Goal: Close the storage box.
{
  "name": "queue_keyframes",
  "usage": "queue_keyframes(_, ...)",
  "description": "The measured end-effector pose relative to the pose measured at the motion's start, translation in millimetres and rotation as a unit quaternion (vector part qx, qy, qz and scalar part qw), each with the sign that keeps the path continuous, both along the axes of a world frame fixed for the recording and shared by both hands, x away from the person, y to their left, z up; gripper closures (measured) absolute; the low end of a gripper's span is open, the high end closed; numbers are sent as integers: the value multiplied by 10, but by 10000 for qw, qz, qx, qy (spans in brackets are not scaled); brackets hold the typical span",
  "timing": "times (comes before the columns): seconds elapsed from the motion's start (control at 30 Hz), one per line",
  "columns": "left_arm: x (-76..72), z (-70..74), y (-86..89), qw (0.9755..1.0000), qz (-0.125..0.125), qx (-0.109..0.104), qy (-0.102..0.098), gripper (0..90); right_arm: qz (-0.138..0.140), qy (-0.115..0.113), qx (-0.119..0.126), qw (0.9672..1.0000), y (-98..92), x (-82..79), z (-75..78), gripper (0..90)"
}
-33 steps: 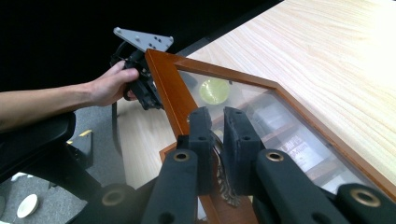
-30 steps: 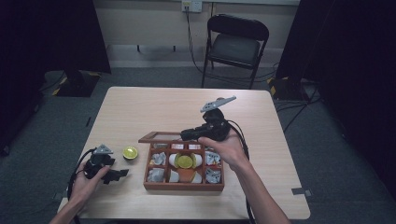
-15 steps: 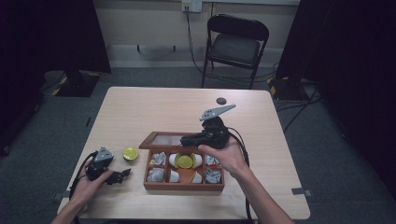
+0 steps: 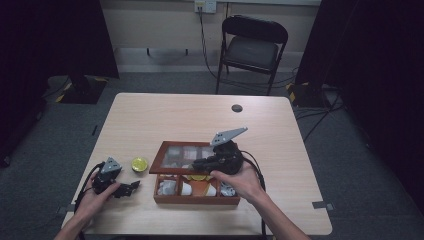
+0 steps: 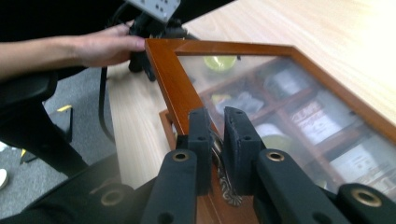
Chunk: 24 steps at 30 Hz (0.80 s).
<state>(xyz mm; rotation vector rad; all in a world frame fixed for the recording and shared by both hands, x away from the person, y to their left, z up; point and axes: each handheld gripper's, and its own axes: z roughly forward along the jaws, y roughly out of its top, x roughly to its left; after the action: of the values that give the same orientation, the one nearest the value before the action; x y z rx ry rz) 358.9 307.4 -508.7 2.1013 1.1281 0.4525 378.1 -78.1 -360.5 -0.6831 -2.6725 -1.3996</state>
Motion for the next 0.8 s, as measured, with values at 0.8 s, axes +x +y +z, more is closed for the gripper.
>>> queue_keyframes(0.8,0,0,0,10000,-1,-5,0,51,331,43,-495,9982,65,-223,-607,818)
